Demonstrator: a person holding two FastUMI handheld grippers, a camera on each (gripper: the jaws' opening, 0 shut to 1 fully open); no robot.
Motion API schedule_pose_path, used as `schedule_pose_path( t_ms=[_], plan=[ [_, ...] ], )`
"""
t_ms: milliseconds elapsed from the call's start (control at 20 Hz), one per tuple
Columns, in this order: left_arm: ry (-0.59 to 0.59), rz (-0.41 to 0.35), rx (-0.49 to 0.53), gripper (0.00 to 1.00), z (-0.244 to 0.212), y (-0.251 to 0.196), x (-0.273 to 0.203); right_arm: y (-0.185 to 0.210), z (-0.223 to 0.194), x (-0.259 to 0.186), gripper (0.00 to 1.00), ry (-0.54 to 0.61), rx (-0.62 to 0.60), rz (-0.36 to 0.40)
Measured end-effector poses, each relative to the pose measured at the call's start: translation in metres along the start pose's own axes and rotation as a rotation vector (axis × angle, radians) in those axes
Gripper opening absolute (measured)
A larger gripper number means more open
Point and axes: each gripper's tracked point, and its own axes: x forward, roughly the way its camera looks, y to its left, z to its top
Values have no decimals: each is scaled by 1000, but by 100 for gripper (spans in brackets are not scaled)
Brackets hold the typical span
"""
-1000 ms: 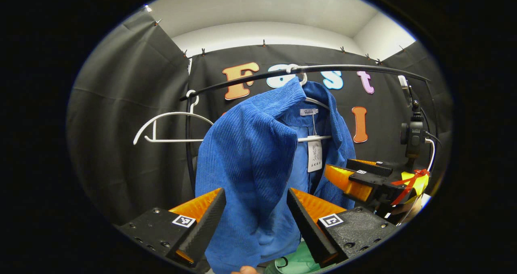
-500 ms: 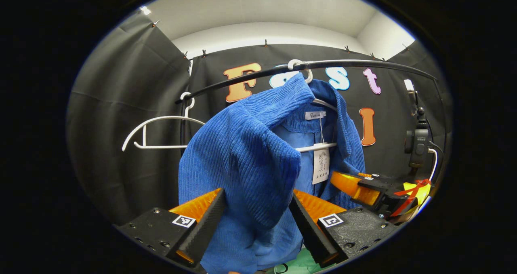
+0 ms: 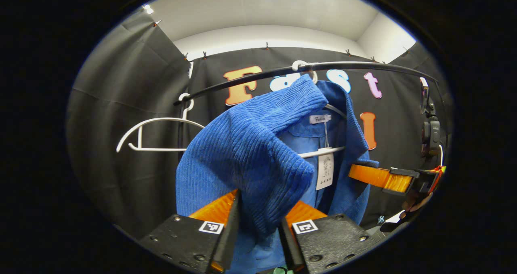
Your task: Grasp the clothes on the hanger with both hands and then place them into the laundry hamper below.
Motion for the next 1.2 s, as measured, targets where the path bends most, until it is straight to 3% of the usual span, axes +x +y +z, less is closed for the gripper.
schedule_pose_path(
  t_ms=[100,200,400,450,500,650,950,1050,1200],
  plan=[
    [7,39,-18,26,1,13,0,-2,4,-1,8,35,76,27],
    [27,3,-53,2,-1,8,0,-11,7,-3,7,63,128,37],
    [37,-44,-58,0,10,4,-8,-23,24,-8,7,78,213,61],
    [30,-53,-51,0,15,2,-10,-25,28,-9,12,79,237,66],
    [23,-59,-48,0,20,3,-12,-27,31,-11,7,79,255,72],
    [5,-75,-41,0,36,4,-21,-29,38,-13,7,96,325,100],
    [-42,-51,-57,0,72,34,-36,-49,69,-12,7,82,426,138],
    [-53,-42,-82,0,83,47,-38,-59,89,-11,3,55,464,143],
    [-59,-33,-125,0,92,63,-28,-72,108,-5,7,28,551,142]
  ],
)
